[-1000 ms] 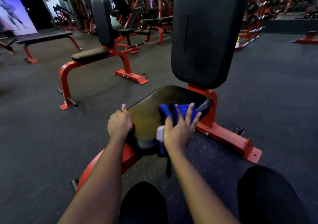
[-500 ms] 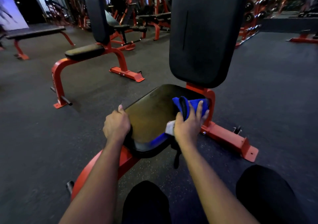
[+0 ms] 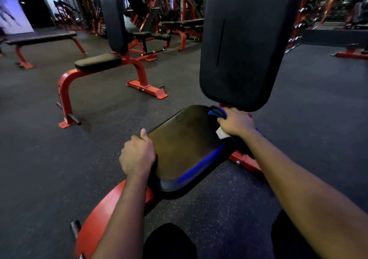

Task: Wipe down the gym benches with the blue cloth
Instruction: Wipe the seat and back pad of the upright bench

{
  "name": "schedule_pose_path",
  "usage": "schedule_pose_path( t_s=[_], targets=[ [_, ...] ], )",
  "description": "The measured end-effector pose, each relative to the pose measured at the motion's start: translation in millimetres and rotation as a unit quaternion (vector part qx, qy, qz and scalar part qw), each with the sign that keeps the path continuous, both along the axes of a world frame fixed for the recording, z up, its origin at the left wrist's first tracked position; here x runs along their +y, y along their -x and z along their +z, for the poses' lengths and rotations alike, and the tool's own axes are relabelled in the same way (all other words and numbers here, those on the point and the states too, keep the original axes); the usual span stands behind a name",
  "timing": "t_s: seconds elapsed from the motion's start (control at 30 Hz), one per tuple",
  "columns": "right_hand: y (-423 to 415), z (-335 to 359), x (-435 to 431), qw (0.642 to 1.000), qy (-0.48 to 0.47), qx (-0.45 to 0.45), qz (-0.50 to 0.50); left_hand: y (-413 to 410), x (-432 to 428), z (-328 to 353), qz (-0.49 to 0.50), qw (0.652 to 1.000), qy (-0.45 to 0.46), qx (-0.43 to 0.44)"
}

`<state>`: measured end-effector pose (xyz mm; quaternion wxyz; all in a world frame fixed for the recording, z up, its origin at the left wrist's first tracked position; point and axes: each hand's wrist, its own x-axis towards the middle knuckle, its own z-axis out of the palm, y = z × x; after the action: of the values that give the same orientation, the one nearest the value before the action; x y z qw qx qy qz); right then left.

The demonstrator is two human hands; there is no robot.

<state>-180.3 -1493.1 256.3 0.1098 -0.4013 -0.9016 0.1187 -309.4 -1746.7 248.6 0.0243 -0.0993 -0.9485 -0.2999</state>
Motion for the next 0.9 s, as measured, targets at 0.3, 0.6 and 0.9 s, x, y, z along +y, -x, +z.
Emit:
schedule_pose_path(
  t_s=[0.3, 0.6, 0.9],
  targets=[
    [29, 11, -3, 0.996, -0.011, -0.071, 0.053, -4, -6, 2, 0.000, 1.000, -0.025, -0.017],
    [85, 14, 4, 0.989, -0.021, -0.096, 0.113, -1, -3, 1, 0.015, 0.999, -0.029, -0.018],
    [165, 29, 2, 0.967, -0.017, -0.162, 0.197, -3, -2, 3, 0.029, 0.999, -0.039, -0.020]
  ],
)
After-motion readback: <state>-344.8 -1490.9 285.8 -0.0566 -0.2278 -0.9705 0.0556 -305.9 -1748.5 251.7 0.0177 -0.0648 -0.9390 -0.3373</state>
